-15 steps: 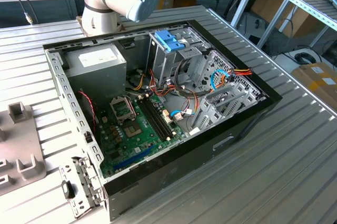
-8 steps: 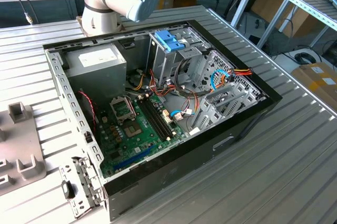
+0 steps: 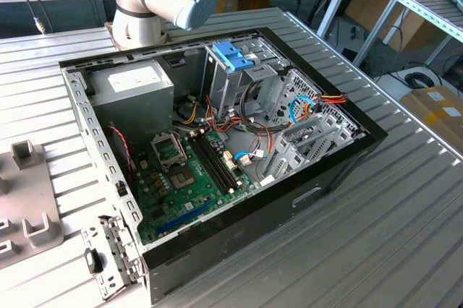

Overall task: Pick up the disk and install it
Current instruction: 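Pick up the disk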

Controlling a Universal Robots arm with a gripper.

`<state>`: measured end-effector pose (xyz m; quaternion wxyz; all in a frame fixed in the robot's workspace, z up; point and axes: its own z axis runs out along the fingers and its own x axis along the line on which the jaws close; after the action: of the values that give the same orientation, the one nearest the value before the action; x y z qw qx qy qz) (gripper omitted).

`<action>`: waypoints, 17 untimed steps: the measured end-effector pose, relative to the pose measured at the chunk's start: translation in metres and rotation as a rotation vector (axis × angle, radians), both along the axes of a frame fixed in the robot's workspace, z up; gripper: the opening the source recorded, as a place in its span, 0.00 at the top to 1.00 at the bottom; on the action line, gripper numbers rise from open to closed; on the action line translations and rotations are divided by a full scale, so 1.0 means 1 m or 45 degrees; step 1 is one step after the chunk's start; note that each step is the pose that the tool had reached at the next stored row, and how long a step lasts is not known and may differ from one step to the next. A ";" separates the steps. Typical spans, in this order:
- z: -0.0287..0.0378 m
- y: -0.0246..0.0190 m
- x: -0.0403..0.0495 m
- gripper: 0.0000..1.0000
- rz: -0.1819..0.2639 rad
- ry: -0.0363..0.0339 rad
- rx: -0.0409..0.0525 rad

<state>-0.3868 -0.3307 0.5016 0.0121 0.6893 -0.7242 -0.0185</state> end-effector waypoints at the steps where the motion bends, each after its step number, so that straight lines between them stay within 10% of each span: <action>1: 0.0000 0.0000 0.0003 0.63 0.000 0.0000 0.000; 17: -0.0001 0.0000 0.0055 0.63 0.000 0.0000 -0.002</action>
<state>-0.3813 -0.3307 0.5015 0.0127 0.6893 -0.7242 -0.0179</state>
